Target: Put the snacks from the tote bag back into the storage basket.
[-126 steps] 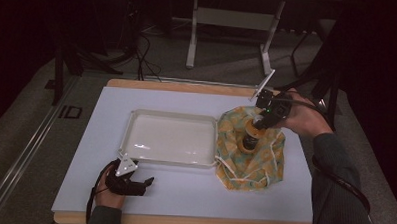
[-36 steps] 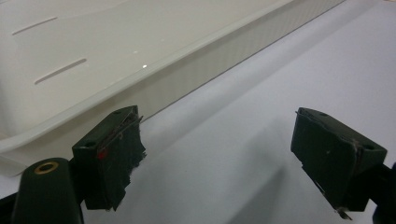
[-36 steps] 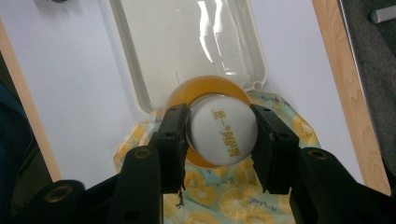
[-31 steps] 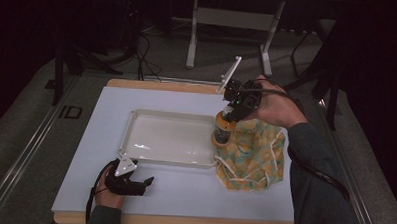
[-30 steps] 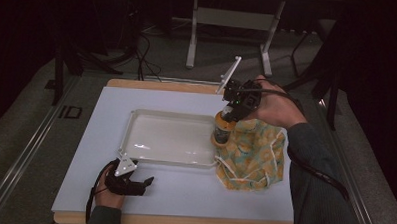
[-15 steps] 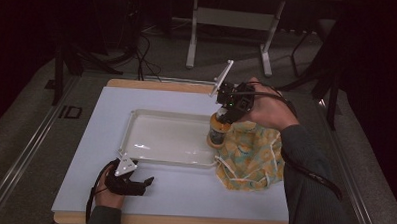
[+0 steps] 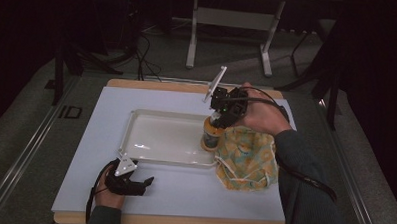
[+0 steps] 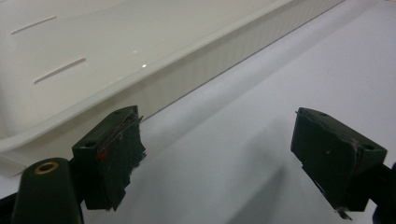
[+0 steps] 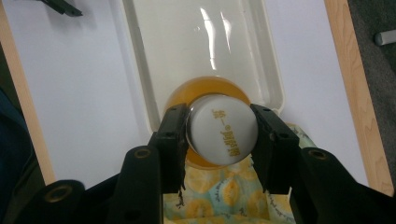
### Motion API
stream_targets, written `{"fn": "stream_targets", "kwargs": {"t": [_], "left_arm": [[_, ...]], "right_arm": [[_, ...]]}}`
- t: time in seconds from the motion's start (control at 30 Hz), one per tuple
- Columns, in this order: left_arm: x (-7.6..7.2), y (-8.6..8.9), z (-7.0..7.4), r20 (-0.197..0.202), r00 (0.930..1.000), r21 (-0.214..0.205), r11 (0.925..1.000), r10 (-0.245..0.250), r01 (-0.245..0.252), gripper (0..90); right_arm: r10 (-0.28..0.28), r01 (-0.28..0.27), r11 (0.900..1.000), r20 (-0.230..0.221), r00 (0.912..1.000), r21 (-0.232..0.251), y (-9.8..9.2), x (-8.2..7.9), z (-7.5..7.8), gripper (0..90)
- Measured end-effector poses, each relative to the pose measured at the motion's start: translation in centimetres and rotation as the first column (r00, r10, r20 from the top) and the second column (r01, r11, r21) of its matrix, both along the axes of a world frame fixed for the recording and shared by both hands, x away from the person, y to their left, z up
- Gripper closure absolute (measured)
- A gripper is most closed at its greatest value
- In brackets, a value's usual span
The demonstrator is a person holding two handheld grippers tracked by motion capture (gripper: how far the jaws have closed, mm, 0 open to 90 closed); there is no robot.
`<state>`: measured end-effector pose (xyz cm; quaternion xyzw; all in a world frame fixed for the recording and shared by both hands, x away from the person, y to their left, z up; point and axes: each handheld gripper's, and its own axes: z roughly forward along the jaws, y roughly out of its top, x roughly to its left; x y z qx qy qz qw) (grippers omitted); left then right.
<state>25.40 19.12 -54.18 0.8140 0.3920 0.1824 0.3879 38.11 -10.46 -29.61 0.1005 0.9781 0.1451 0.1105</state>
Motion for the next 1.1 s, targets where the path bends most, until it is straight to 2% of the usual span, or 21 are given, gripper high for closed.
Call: {"fn": "stream_targets", "kwargs": {"t": [0.4, 1.1], "left_arm": [[0.0, 0.0, 0.0, -0.001, 1.0000, 0.001, 1.0000, 0.000, 0.000, 16.7], [0.0, 0.0, 0.0, 0.000, 1.0000, -0.001, 1.0000, -0.001, 0.001, 16.7]], "right_arm": [[0.009, -0.009, 0.9999, -0.005, 0.9999, -0.006, 0.9, -0.3, -1.0, 58.9], [-0.015, 0.015, 0.9998, -0.004, 0.9999, -0.011, 1.7, -0.6, -2.9, 58.9]]}}
